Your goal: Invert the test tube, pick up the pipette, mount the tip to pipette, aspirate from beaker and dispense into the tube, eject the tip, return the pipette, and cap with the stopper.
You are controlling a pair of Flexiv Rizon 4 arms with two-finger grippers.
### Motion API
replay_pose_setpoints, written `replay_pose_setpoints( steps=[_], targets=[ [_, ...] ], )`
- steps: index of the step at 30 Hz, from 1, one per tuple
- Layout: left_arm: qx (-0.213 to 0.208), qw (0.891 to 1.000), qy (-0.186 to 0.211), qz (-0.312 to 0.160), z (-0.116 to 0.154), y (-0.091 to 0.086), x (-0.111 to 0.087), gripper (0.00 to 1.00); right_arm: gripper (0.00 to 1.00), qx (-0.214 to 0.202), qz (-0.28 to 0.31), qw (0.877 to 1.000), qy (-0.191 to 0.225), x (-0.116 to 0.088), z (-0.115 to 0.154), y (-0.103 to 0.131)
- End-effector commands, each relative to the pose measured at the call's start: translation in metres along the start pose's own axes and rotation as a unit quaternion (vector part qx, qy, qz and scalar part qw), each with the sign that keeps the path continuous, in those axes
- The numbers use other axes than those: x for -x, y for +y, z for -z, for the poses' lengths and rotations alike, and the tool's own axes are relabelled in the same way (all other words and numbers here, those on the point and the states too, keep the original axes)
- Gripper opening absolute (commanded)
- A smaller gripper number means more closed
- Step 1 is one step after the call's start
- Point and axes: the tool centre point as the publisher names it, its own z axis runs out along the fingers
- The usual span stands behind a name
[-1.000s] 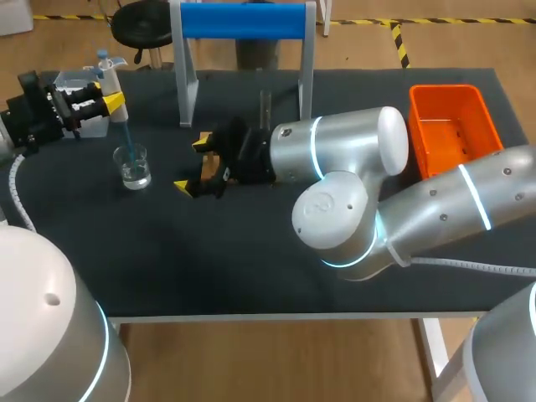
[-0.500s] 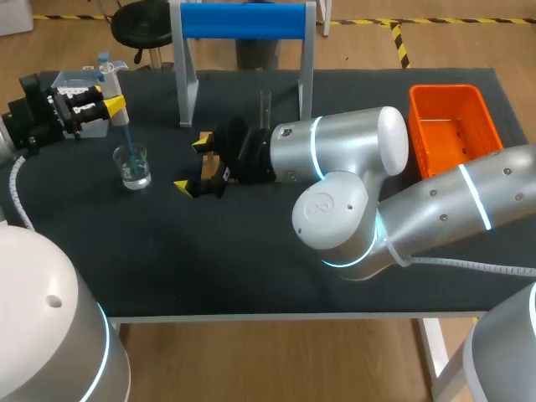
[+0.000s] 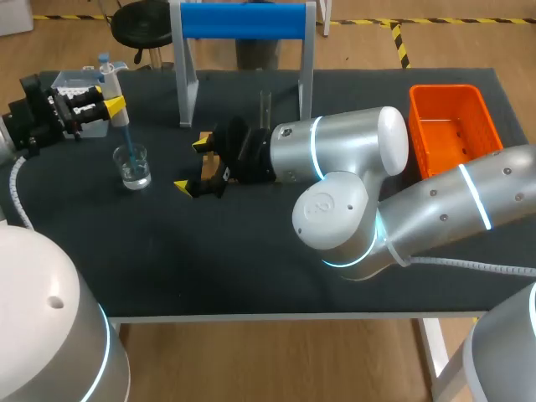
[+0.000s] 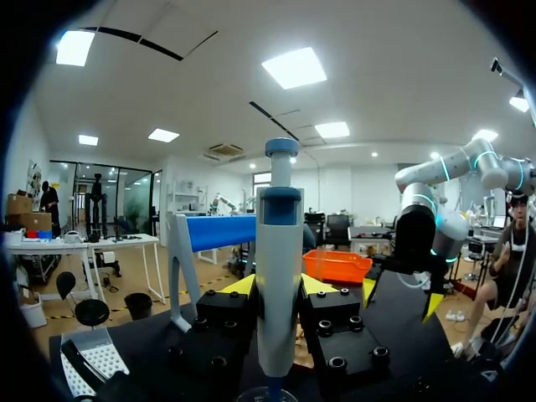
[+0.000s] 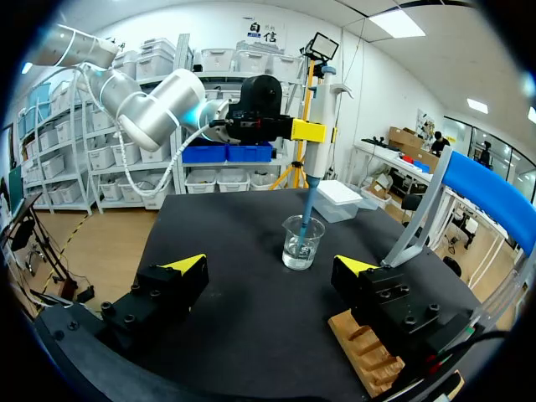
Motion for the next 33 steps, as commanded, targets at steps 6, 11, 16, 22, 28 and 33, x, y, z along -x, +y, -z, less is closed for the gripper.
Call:
replay_pose_setpoints(
  steps=[6,11,16,22,28,33],
  targets=[
    [-0.002,1.0,0.004,0.0,0.001,0.001,0.002,0.0,1.0,-0.003,0.0,1.0,0.0,0.0,0.001,0.002],
    [-0.002,1.0,0.004,0.0,0.001,0.001,0.002,0.0,1.0,-0.013,0.001,1.0,-0.006,0.001,0.0,0.003],
    [-0.002,1.0,0.004,0.0,0.001,0.001,0.002,0.0,1.0,-0.056,0.022,0.998,-0.031,0.015,0.01,0.017],
    [-0.002,1.0,0.004,0.0,0.001,0.001,0.002,0.0,1.0,-0.093,0.058,0.993,-0.05,0.03,0.021,0.036],
    [-0.002,1.0,0.004,0.0,0.001,0.001,0.002,0.0,1.0,-0.103,0.071,0.991,-0.042,0.045,0.027,0.055],
    [-0.002,1.0,0.004,0.0,0.001,0.001,0.002,0.0,1.0,-0.098,0.076,0.992,-0.011,0.056,0.03,0.072]
  ],
)
